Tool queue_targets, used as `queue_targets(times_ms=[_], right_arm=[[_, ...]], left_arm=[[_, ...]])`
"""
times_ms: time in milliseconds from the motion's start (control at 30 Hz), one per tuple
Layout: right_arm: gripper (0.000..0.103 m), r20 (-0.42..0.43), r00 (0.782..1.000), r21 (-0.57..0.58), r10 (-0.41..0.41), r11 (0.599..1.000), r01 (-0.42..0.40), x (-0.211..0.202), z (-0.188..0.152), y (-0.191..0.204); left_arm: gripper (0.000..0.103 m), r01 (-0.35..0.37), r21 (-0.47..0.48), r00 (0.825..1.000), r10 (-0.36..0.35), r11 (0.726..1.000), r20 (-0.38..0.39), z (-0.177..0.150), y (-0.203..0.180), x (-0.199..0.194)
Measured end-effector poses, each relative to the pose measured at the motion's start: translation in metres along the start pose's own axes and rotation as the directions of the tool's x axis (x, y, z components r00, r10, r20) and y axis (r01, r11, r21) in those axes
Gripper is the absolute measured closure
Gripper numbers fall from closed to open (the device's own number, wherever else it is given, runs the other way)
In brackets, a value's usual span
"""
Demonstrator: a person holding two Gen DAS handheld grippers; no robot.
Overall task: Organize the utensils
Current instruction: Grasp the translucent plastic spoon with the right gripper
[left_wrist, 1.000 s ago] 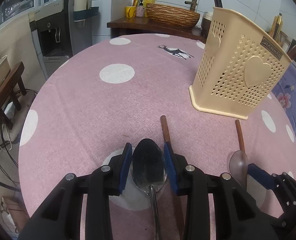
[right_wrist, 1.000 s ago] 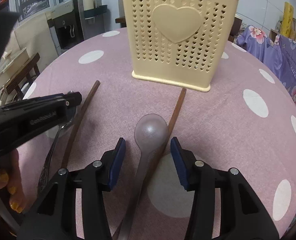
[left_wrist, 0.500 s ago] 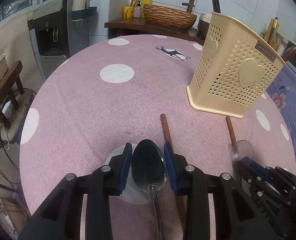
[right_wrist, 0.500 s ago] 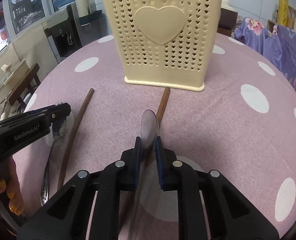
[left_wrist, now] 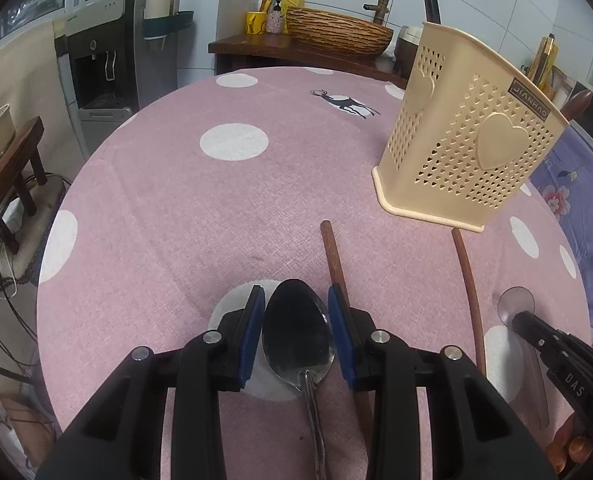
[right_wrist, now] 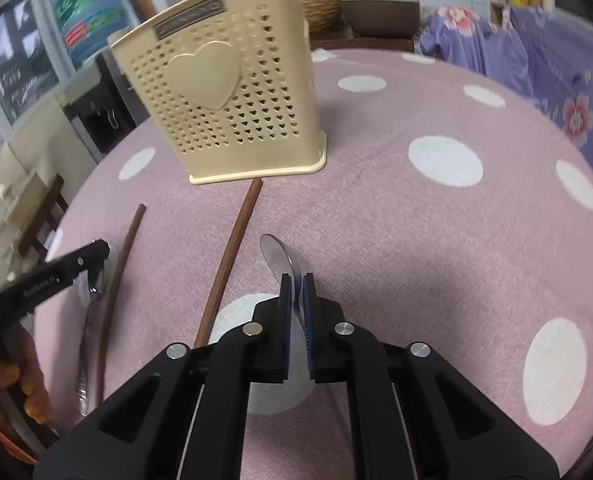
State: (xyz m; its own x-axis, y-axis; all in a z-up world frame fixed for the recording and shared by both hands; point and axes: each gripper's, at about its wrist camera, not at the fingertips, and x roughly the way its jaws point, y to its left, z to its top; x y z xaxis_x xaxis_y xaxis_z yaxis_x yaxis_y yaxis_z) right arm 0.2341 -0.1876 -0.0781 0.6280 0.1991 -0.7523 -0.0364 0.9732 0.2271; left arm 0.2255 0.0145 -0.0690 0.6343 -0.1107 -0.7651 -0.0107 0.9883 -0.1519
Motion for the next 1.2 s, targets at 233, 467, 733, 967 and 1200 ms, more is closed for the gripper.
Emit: queue_targets(times_ms=[233,467,733,967,1200], right_arm=[[0.052,0.037,0.995,-0.129,-0.088,0.987,0.092,-0.008,-0.002,0.011],[0.051,-0.017,0.995,-0.221,-0.099,0.971,0.092,-0.004,-0.002,0.004],[0.05,-0.058,0.994,-0.265,-0.092,0.961,0.074,0.002,-0.003,0.006],[0.05,-0.047,0.995,-0.258,-0.092,0.963,0.077,0.003,-0.003,0.008],[0.05,-0.051,0.993,-0.252,-0.103,0.964,0.087,0.009,0.004,0.012]], left_arm=[[0.069,-0.029,0.023,0.999,0.028,0.999,0.042,-0.003,0.004,-0.018],[0.045,-0.049,0.037,0.998,0.047,0.998,0.036,-0.014,0.004,-0.03],[0.044,-0.089,0.086,0.995,0.093,0.992,-0.038,-0.032,-0.006,-0.02],[0.05,-0.114,0.137,0.991,0.123,0.984,-0.055,-0.036,-0.011,-0.015],[0.05,-0.117,0.147,0.99,0.127,0.982,-0.064,-0.022,-0.02,-0.001]])
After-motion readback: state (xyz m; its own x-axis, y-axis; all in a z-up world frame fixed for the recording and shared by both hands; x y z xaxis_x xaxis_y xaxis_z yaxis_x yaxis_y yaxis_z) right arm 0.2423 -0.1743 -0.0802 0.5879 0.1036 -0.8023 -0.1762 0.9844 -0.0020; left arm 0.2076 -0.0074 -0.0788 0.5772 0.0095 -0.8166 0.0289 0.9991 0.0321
